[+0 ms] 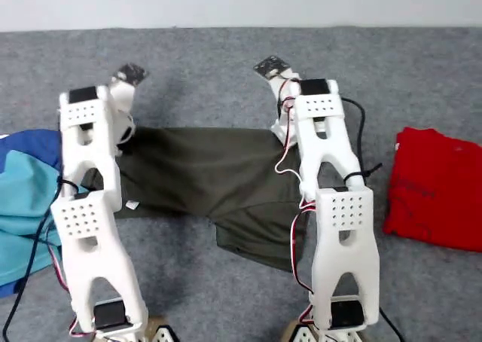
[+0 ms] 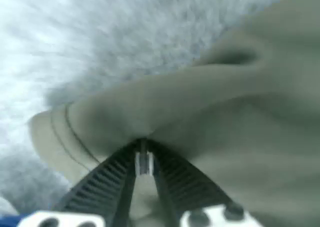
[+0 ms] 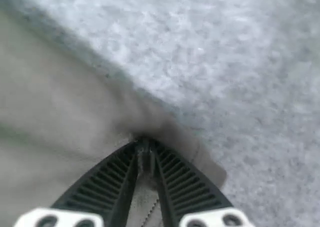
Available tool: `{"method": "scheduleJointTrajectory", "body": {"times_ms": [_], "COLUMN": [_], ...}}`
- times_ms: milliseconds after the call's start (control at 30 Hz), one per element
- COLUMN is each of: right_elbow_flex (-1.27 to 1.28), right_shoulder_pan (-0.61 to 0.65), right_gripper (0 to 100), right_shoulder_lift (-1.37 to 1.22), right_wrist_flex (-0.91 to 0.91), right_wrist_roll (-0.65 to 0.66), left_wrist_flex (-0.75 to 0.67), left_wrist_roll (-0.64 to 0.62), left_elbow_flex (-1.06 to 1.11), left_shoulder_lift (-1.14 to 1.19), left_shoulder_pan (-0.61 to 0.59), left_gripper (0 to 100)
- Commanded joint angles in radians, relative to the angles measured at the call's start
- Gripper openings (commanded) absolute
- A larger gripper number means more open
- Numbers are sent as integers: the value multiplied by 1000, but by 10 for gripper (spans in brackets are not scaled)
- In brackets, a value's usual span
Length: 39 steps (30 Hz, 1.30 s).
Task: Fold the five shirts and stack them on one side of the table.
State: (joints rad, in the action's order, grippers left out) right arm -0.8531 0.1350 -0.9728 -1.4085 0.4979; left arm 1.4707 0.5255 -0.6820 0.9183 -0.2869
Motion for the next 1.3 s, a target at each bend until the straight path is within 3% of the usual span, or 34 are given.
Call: {"method": "scheduleJointTrajectory", "body": {"times_ms": [0,300,533,633,967,1267], "right_elbow_flex": [-66,-212,-453,-525,-433,-86], "right_shoulder_pan": [-62,-61,24,62,64,62], "right_gripper": [10,10,10,10,10,10], "right_shoulder_lift": [7,12,8,7,150,400], "right_wrist_flex": [15,-91,-302,-392,-390,-387], "right_wrist_roll": [9,8,6,6,-15,-15], "left_wrist_flex": [31,282,287,287,256,66], "left_wrist_roll": [-12,3,-17,-12,104,100], "left_elbow_flex": [-117,-414,-515,-372,450,682], "left_shoulder_lift": [26,68,-51,-169,-638,-690], "left_shoulder_pan": [-43,-58,-20,-12,41,44], "left_gripper": [15,15,15,15,15,15]}}
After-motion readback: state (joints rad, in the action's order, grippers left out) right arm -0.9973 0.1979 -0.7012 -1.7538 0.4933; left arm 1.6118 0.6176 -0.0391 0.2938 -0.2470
